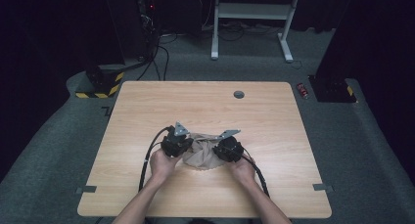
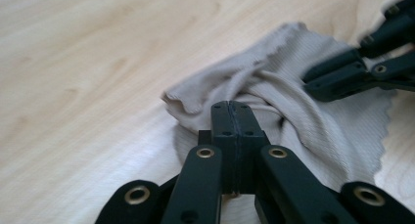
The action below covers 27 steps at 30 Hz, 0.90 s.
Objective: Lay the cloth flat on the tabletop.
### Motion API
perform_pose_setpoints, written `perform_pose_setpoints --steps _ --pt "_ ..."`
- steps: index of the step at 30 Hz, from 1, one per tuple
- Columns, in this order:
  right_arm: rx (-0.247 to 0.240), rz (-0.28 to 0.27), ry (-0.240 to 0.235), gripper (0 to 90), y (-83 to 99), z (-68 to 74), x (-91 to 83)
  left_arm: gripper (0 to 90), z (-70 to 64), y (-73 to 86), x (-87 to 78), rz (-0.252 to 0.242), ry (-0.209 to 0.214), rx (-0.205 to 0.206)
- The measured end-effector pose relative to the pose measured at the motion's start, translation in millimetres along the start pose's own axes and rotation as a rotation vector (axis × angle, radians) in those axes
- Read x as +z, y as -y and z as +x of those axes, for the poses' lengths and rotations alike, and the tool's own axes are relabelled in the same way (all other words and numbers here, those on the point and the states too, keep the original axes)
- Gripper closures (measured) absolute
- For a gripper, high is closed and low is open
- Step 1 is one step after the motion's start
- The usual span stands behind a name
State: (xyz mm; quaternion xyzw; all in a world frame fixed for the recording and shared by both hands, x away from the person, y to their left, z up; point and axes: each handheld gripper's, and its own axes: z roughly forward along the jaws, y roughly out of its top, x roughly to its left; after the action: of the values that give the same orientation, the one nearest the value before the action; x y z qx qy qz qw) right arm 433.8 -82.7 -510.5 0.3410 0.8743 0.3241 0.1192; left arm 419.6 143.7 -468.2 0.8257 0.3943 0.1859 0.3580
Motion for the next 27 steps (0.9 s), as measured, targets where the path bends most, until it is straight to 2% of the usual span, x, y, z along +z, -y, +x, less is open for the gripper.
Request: perform_pose_setpoints --steps 3,5,7,8,9,11,13,15,16,18,19,20,21,22,24,26,27 --pt "-0.016 0.006 0.015 89.9 4.7 -1.6 -4.0 90.0 9.4 -6.6 -4.1 -0.004 -0.034 -0.001" --pt "-0.008 0.005 0.015 89.9 5.8 -1.9 -4.8 90.0 13.8 -7.7 -3.4 -0.012 -0.049 -0.008" --pt "-0.007 -0.002 0.018 89.9 8.6 -4.0 -6.6 90.0 23.2 -9.5 0.4 0.001 -0.075 -0.026" --pt "-0.009 -0.003 0.027 89.9 11.1 -5.0 -8.7 89.9 32.2 -10.9 2.6 0.000 -0.107 -0.042" --pt "-0.009 -0.003 0.027 89.9 11.1 -5.0 -8.7 89.9 32.2 -10.9 2.6 0.000 -0.107 -0.042" --pt "-0.009 0.000 0.039 89.9 14.3 -6.5 -11.7 89.8 43.3 -9.9 4.9 -0.013 -0.129 -0.083" --pt "0.000 -0.002 0.040 89.9 16.5 -8.6 -13.5 89.7 52.5 -6.9 9.5 0.006 -0.154 -0.111" --pt "0.005 -0.002 0.039 89.7 17.2 -9.9 -14.2 89.2 55.8 -2.0 11.2 0.013 -0.154 -0.128" --pt "0.005 -0.001 0.039 89.5 17.1 -9.8 -14.2 88.3 54.6 0.6 11.2 0.015 -0.151 -0.126" --pt "0.008 -0.006 0.032 86.0 17.4 -9.7 -14.1 80.5 49.8 5.0 10.1 0.014 -0.141 -0.118" --pt "0.016 -0.010 0.027 80.1 17.4 -9.3 -14.2 76.2 42.8 8.8 7.6 0.013 -0.133 -0.100" --pt "0.016 -0.010 0.027 80.1 17.4 -9.3 -14.2 73.2 42.8 8.8 7.6 0.013 -0.133 -0.100" --pt "0.018 -0.012 0.028 77.2 17.3 -8.7 -14.4 73.2 38.6 10.0 6.5 0.015 -0.125 -0.085" --pt "0.019 -0.019 0.028 74.6 16.8 -7.4 -15.4 69.3 35.0 11.2 5.6 0.017 -0.118 -0.075" --pt "0.017 -0.044 0.013 70.0 15.3 -3.2 -20.0 63.8 25.1 14.4 4.9 0.035 -0.100 -0.043" --pt "0.008 -0.054 0.012 68.9 14.9 -2.4 -20.8 62.2 21.1 15.8 6.4 0.049 -0.100 -0.032" --pt "0.002 -0.059 0.004 66.1 14.2 0.8 -22.4 58.3 17.3 17.7 9.6 0.066 -0.100 -0.025"
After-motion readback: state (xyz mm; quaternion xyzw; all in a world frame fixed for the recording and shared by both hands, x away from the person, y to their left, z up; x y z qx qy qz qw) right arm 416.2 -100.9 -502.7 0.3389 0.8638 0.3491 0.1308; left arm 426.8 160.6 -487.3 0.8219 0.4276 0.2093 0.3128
